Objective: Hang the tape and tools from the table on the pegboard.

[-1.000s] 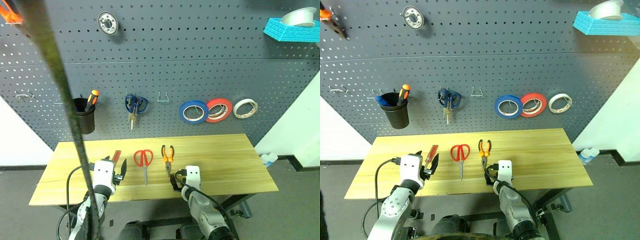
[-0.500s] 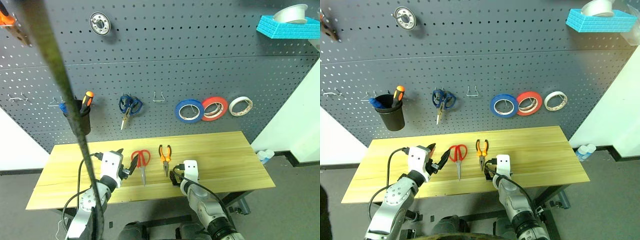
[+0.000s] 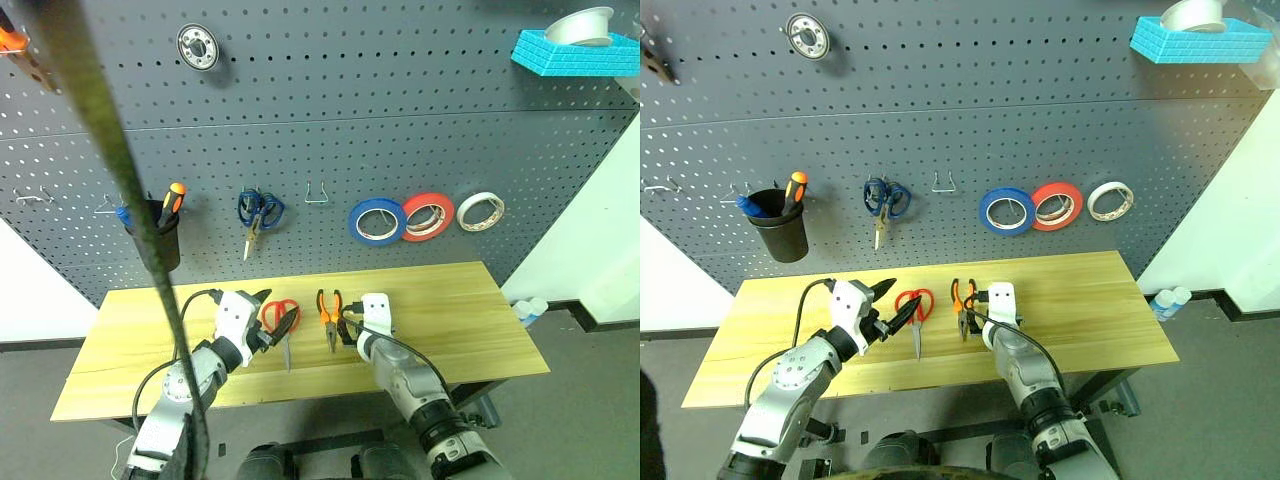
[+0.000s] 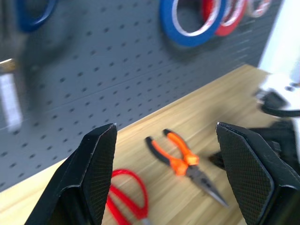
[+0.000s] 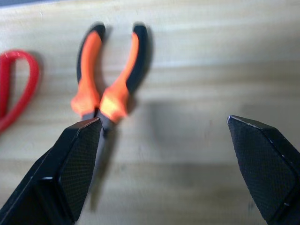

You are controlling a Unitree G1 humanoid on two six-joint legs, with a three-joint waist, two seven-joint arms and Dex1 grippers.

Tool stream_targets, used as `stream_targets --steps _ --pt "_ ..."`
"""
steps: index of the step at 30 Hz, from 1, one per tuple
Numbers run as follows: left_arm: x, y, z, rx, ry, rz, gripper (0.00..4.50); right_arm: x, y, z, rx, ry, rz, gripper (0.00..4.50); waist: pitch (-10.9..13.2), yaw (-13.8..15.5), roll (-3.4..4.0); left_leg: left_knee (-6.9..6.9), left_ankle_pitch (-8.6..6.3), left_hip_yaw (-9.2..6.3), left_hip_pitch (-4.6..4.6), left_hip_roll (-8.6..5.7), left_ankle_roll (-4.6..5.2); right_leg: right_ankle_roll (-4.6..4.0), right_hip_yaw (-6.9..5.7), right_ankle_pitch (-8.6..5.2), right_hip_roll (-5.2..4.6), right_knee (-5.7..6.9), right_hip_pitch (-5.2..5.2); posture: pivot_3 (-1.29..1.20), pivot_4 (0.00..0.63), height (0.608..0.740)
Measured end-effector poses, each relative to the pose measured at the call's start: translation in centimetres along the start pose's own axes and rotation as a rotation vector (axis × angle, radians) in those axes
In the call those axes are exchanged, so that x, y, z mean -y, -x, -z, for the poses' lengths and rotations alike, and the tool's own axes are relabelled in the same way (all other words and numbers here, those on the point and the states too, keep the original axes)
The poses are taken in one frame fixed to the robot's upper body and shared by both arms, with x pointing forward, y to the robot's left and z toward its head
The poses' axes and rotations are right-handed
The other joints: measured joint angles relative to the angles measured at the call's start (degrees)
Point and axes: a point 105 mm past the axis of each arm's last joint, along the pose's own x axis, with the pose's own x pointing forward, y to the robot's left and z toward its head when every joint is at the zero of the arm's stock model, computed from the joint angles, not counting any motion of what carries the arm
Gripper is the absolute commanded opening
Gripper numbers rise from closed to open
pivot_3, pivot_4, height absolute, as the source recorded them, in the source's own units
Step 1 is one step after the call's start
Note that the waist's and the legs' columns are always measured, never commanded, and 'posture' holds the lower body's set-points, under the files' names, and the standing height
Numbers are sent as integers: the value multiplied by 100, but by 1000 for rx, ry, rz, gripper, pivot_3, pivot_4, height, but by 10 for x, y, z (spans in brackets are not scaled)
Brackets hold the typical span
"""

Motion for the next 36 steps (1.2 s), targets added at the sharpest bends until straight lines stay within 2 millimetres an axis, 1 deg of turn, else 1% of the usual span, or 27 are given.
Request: stream_targets --steps 8,13,18,20,21,22,23,24,25,26,27,28,29,30,31,34,36 --pt "9 -6 -8 12 2 132 3509 -6 -4 -35 19 46 11 4477 -1 -26 1 0 1 0 0 0 0 0 0 0 0 1 1 -170 0 680" --pt "15 -10 -17 36 -3 218 3509 -12 -5 -64 46 83 17 4477 -1 -98 1 1 1 0 0 0 0 0 0 0 0 3 2 -166 0 680" --pt "20 -13 -24 45 -6 305 3509 -17 -4 -89 56 121 33 4477 -1 -147 1 1 2 0 -1 0 0 0 1 1 0 6 4 -164 0 680" --pt "21 -14 -28 55 -12 337 3509 -16 -2 -100 66 138 43 4477 -1 -148 1 1 3 0 -1 0 -1 0 1 1 0 8 4 -164 0 680" --pt "26 -57 -39 10 -54 448 3509 30 37 -108 229 128 -102 4477 19 305 8 53 27 -109 -70 -47 19 34 -48 -12 9 -35 47 -165 0 680" --pt "0 -71 -60 6 -123 399 3509 59 68 -113 293 204 -147 4477 53 375 30 121 36 -77 -147 15 14 77 -3 -38 50 -29 49 -165 0 680" --pt "-35 -67 -74 -1 -173 306 3509 85 82 -118 305 236 -129 4477 52 343 18 99 32 14 -127 46 20 84 67 -20 35 -21 4 -165 0 680" --pt "-67 -59 -86 -5 -205 213 3509 110 98 -130 342 249 -78 4477 28 253 49 74 29 48 -111 39 27 88 101 -2 18 -23 25 -165 0 680" --pt "-72 -60 -94 14 -210 195 3509 123 109 -140 376 259 -45 4477 17 163 59 62 25 63 -90 30 35 93 112 -1 6 -21 39 -165 0 680" --pt "-65 -65 -95 30 -201 219 3509 121 115 -148 412 263 -61 4477 14 72 52 40 22 84 -56 33 41 94 129 -1 3 -35 65 -165 0 680" --pt "-54 -70 -91 33 -178 255 3509 110 119 -153 440 269 -108 4477 17 1 32 17 22 92 -23 33 40 94 139 -1 -1 -40 85 -161 0 680" --pt "-38 -76 -81 20 -152 311 3509 95 120 -154 451 284 -169 4477 23 -52 13 9 22 98 -9 42 40 94 144 -1 5 -41 93 -160 0 680" --pt "-29 -78 -73 5 -138 342 3509 86 121 -154 453 294 -210 4477 30 -94 2 6 24 98 -11 47 37 94 143 -1 9 -40 88 -159 0 680" --pt "-26 -78 -66 -17 -126 356 3509 81 122 -154 454 299 -236 4477 34 -124 -4 4 27 97 -12 53 32 93 144 -1 14 -38 83 -159 0 680" --pt "-29 -77 -63 -28 -127 348 3509 81 123 -154 452 301 -240 4477 34 -133 -5 4 27 98 -11 54 31 93 143 -1 15 -37 83 -159 0 680" --pt "-39 -73 -65 -34 -146 318 3509 81 125 -156 448 313 -243 4477 33 -101 -5 7 27 98 -10 53 31 93 143 -1 11 -40 88 -159 0 680" --pt "-39 -72 -66 -35 -147 316 3509 78 128 -158 448 329 -257 4477 33 -81 -9 9 27 98 -11 51 32 94 143 0 7 -41 90 -159 0 680"
